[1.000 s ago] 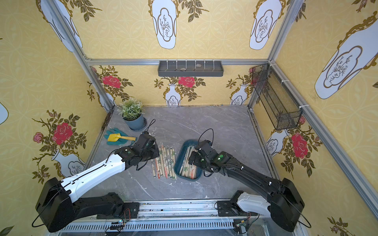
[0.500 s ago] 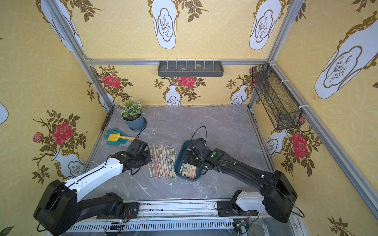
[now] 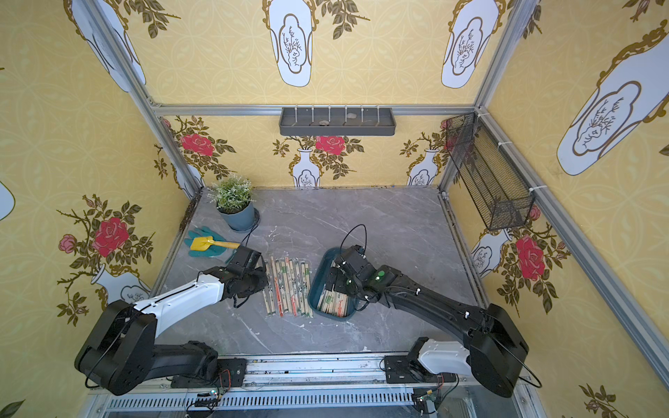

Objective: Take the paired disposable chopsticks out of the storage box
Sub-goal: Place the paired disposable chopsticks at the center of the board.

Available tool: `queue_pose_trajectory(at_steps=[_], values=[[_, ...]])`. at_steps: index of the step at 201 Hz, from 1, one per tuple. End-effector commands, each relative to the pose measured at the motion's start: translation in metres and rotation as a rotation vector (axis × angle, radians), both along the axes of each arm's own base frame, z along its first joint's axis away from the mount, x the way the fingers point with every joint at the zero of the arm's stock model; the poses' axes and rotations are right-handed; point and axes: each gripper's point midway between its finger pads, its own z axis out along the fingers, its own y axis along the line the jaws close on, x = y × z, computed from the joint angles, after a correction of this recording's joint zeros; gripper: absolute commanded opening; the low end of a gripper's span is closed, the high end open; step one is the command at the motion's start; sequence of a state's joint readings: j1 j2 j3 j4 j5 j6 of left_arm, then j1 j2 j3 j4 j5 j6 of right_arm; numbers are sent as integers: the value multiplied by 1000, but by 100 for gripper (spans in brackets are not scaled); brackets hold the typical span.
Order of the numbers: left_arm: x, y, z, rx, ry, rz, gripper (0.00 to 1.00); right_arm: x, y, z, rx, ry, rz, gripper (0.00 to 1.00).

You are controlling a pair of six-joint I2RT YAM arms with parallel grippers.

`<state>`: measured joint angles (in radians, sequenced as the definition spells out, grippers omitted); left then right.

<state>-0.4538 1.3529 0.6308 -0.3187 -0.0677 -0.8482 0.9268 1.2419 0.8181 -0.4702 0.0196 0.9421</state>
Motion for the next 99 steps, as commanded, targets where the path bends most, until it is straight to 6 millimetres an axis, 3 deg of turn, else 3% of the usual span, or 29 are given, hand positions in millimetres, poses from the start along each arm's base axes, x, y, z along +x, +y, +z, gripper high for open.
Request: queue_pose_trajectory(at_steps=[1, 62, 99], values=[[8, -4, 0, -5, -15, -23, 10, 3, -1, 2, 2, -20, -13, 98], [13, -8, -11, -2, 7, -33, 14, 1, -6, 0, 2, -18, -26, 98], [13, -8, -13, -3, 13, -31, 26, 1, -5, -1, 1, -14, -25, 97]])
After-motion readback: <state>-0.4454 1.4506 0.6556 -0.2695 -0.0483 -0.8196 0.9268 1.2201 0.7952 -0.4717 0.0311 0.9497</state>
